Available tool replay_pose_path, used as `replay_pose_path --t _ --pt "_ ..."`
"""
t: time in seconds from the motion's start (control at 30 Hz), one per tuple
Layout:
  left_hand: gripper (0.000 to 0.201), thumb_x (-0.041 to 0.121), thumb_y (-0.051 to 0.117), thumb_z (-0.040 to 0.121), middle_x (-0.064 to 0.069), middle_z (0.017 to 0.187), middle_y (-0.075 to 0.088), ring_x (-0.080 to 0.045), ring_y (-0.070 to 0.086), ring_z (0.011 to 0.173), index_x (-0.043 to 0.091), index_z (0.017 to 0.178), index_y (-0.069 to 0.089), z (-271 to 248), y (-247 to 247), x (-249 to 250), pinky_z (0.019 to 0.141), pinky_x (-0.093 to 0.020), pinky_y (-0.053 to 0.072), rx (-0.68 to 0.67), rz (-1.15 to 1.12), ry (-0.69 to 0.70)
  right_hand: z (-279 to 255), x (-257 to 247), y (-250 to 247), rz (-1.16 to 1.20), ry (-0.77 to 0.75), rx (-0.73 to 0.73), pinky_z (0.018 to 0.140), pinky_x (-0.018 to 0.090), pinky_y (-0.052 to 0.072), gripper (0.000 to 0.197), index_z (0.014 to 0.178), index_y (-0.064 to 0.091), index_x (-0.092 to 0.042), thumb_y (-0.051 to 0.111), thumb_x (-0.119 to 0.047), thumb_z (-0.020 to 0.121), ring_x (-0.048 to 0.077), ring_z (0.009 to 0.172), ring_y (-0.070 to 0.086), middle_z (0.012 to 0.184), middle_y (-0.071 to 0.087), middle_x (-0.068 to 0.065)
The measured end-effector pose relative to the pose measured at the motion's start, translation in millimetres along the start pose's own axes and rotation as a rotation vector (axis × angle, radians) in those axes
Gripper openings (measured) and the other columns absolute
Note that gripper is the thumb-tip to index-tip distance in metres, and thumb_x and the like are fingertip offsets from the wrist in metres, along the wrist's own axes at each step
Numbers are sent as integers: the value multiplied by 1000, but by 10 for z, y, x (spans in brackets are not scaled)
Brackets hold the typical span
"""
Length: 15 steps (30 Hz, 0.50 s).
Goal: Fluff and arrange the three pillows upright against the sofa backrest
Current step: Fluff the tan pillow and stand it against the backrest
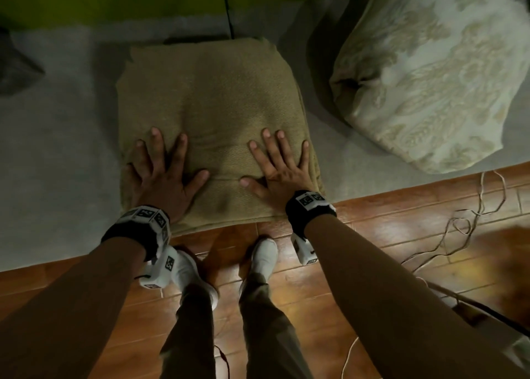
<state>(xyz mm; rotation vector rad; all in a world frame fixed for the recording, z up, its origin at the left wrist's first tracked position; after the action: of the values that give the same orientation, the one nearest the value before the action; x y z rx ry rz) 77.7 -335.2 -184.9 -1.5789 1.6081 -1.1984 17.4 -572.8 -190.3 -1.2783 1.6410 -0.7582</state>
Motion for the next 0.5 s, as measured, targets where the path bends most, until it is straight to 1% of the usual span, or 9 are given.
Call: replay_pose_path --t 0.07,0.17,0.23,0.3,0.37,0.4,0.43,0.47,0.5 --pt "87 89 20 81 1 162 -31 -37 -16 152 54 148 -23 -60 -37 -13 119 -65 2 3 -23 10 -72 41 2 24 54 -16 119 67 -9 88 154 -22 -48 16 -89 87 19 152 -30 153 -45 -18" --pt "91 92 16 78 1 160 -38 -35 -22 151 51 148 -27 -257 -78 -66 121 -60 0 44 -68 56 -285 229 80 114 152 -96 121 66 -7 92 140 -39 -55 19 -94 81 22 151 -33 147 -53 -20" --pt "96 88 23 81 -3 163 -30 -33 -18 152 41 156 -15 -426 -150 -114 122 -55 1 121 -184 151 -415 359 75 167 180 -171 121 64 -7 92 134 -40 -61 27 -94 81 19 152 -31 151 -49 -21" --pt "90 76 40 88 -4 167 -14 -33 -3 154 37 159 0 -580 -259 -244 121 -49 12 193 -360 155 -527 472 -55 180 213 -227 122 64 -3 91 137 -37 -63 34 -87 85 24 156 -21 162 -36 -17" --pt "76 62 45 94 -2 168 7 -25 20 149 43 157 7 -712 -326 -440 117 -43 25 183 -577 -1 -600 521 -310 163 236 -184 123 65 3 88 150 -22 -57 36 -77 88 32 157 -9 171 -16 -6" --pt "66 61 42 97 -1 163 24 -22 34 141 46 155 15 -778 -312 -551 112 -41 33 175 -655 -92 -620 474 -513 150 227 -92 123 65 7 89 158 -10 -48 33 -74 84 35 157 -4 172 -6 1" --pt "54 61 38 99 0 152 41 -21 46 130 46 150 28 -850 -279 -676 104 -39 39 176 -734 -198 -639 380 -734 150 202 30 124 63 9 93 163 3 -38 30 -71 80 36 157 1 172 2 6" --pt "44 61 35 101 0 138 55 -23 55 119 44 140 45 -920 -223 -805 95 -38 44 178 -822 -314 -659 226 -931 154 140 153 124 61 10 94 163 13 -30 30 -69 80 36 157 5 171 9 10" --pt "38 59 36 101 -3 127 62 -26 62 112 39 125 58 -995 -141 -919 86 -38 51 181 -930 -427 -675 6 -1083 145 33 257 124 62 11 88 163 19 -26 33 -64 84 37 156 9 170 15 14"
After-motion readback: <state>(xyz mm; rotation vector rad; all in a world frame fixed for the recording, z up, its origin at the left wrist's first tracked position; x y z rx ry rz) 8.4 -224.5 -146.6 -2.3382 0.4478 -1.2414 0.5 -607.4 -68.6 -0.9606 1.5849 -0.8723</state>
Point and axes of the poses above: each hand's wrist, its own z-axis towards the middle knuckle, its own y-axis out of the palm, x = y × z, the point moved 8 cm from there along z, towards the middle knuckle
